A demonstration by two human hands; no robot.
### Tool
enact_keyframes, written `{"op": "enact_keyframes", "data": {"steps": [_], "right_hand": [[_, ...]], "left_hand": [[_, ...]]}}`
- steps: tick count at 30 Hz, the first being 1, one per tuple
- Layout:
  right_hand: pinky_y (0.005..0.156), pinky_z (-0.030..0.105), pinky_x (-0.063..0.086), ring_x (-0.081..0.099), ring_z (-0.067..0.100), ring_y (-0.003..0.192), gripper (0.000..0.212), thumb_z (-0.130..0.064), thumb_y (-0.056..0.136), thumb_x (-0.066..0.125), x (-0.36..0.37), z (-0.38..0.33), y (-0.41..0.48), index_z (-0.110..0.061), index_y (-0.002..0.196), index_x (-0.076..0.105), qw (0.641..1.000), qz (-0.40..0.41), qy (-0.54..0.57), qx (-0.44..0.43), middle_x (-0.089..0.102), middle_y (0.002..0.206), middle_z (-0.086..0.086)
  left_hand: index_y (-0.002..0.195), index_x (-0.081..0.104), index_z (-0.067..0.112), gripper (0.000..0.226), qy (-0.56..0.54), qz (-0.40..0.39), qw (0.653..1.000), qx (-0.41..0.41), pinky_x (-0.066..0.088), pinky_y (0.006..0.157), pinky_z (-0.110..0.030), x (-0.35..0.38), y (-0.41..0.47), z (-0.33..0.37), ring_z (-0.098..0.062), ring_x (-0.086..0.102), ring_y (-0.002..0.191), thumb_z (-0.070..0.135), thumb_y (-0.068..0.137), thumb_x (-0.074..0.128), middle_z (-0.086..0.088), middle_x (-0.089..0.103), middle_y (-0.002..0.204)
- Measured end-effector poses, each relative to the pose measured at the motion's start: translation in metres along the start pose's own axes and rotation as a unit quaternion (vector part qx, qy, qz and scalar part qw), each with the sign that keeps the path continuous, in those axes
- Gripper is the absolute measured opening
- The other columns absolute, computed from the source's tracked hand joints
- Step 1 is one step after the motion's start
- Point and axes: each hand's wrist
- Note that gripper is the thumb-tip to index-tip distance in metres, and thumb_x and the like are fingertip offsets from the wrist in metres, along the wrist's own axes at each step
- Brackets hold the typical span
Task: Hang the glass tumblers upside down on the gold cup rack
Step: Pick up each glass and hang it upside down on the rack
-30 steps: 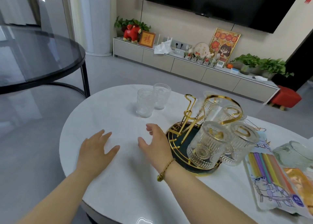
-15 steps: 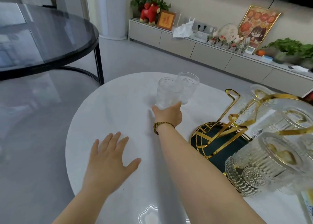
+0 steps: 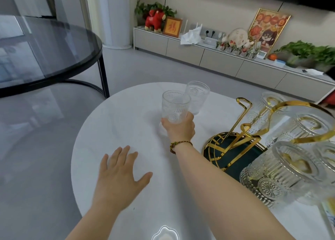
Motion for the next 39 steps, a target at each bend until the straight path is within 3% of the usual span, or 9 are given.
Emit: {"op": "enact_keyframes", "data": {"steps": [5, 9, 12, 14, 17, 21, 29, 36, 39], "right_hand": [[0.079, 0.034, 0.047, 0.047, 0.017, 0.095, 0.06, -0.026, 0.059, 0.074, -0.026, -0.031, -0.042, -0.015, 0.104, 0.037, 0.99, -0.079, 0.095, -0.07, 0.044, 0.107, 0.002], [0.081, 0.034, 0.051, 0.05, 0.015, 0.096, 0.061, -0.027, 0.058, 0.075, -0.071, -0.059, -0.075, -0.026, 0.098, 0.029, 0.98, -0.128, 0.084, -0.13, 0.043, 0.112, 0.001], [0.062, 0.001, 0.044, 0.048, 0.004, 0.082, 0.064, -0.03, 0.06, 0.075, -0.117, -0.079, -0.079, -0.026, 0.099, 0.025, 0.975, -0.135, 0.077, -0.157, 0.042, 0.096, -0.01], [0.048, -0.005, 0.036, 0.042, -0.004, 0.074, 0.065, -0.033, 0.061, 0.075, -0.15, -0.092, -0.074, -0.025, 0.101, 0.025, 0.978, -0.121, 0.057, -0.163, 0.035, 0.085, -0.02], [0.05, 0.001, 0.039, 0.041, -0.002, 0.072, 0.074, -0.038, 0.062, 0.074, -0.197, -0.11, -0.058, -0.019, 0.117, 0.029, 0.979, -0.101, -0.009, -0.178, 0.035, 0.086, -0.022], [0.075, 0.025, 0.039, 0.041, 0.015, 0.096, 0.084, -0.042, 0.061, 0.073, -0.248, -0.131, -0.031, -0.016, 0.125, 0.026, 0.975, -0.114, -0.117, -0.149, 0.041, 0.128, 0.006], [0.092, 0.03, 0.034, 0.041, 0.022, 0.117, 0.085, -0.041, 0.059, 0.075, -0.283, -0.154, 0.012, -0.013, 0.128, 0.032, 0.891, -0.138, -0.373, -0.22, 0.04, 0.137, 0.007], [0.082, 0.029, 0.035, 0.042, 0.019, 0.099, 0.081, -0.036, 0.062, 0.075, -0.25, -0.151, 0.033, -0.011, 0.126, 0.032, 0.838, -0.197, -0.463, -0.213, 0.046, 0.129, 0.009], [0.081, 0.029, 0.034, 0.045, 0.024, 0.109, 0.081, -0.035, 0.063, 0.075, -0.236, -0.141, 0.038, -0.011, 0.127, 0.031, 0.829, -0.22, -0.474, -0.197, 0.046, 0.13, 0.009]], "left_hand": [[0.137, 0.021, 0.027, 0.068, 0.004, -0.006, 1.0, 0.002, -0.003, 0.117, -0.039, 0.0, 0.0, 0.001, -0.014, 0.0, 0.142, 0.063, 0.081, 0.035, 0.005, 0.01, 0.155], [0.136, 0.024, 0.026, 0.065, -0.001, -0.014, 1.0, 0.014, 0.001, 0.116, -0.041, -0.003, -0.002, 0.002, -0.017, 0.004, 0.142, 0.061, 0.082, 0.037, 0.003, 0.013, 0.154], [0.138, 0.022, 0.024, 0.062, -0.003, -0.029, 1.0, 0.011, 0.002, 0.117, -0.041, -0.006, -0.004, 0.005, -0.018, 0.005, 0.143, 0.056, 0.086, 0.036, 0.001, 0.013, 0.155], [0.139, 0.02, 0.023, 0.058, -0.015, -0.04, 0.999, 0.016, 0.002, 0.116, -0.039, -0.007, -0.008, 0.016, -0.016, 0.005, 0.142, 0.05, 0.09, 0.034, 0.001, 0.013, 0.155], [0.14, 0.016, 0.023, 0.052, -0.069, -0.062, 0.992, 0.087, 0.002, 0.116, -0.033, -0.002, -0.016, 0.052, -0.01, 0.009, 0.141, 0.038, 0.094, 0.033, 0.003, 0.012, 0.155], [0.141, 0.013, 0.028, 0.051, -0.138, -0.108, 0.967, 0.185, 0.002, 0.116, -0.031, 0.009, -0.027, 0.107, -0.009, 0.011, 0.14, 0.029, 0.094, 0.035, 0.005, 0.014, 0.154], [0.139, 0.001, 0.037, 0.053, -0.08, -0.149, 0.96, 0.222, -0.002, 0.117, -0.034, 0.025, -0.025, 0.129, -0.01, 0.003, 0.142, 0.04, 0.095, 0.028, 0.007, 0.007, 0.155], [0.138, -0.005, 0.041, 0.052, -0.057, -0.122, 0.966, 0.22, -0.003, 0.117, -0.033, 0.029, -0.026, 0.13, -0.008, 0.003, 0.142, 0.043, 0.094, 0.024, 0.011, 0.005, 0.155], [0.137, -0.005, 0.041, 0.052, -0.057, -0.121, 0.966, 0.222, -0.002, 0.117, -0.033, 0.028, -0.026, 0.13, -0.009, 0.003, 0.142, 0.044, 0.094, 0.023, 0.011, 0.005, 0.155]]}}
Point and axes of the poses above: each hand's wrist, its own y-axis towards the middle knuckle, its own x-axis out of the palm, z = x × y
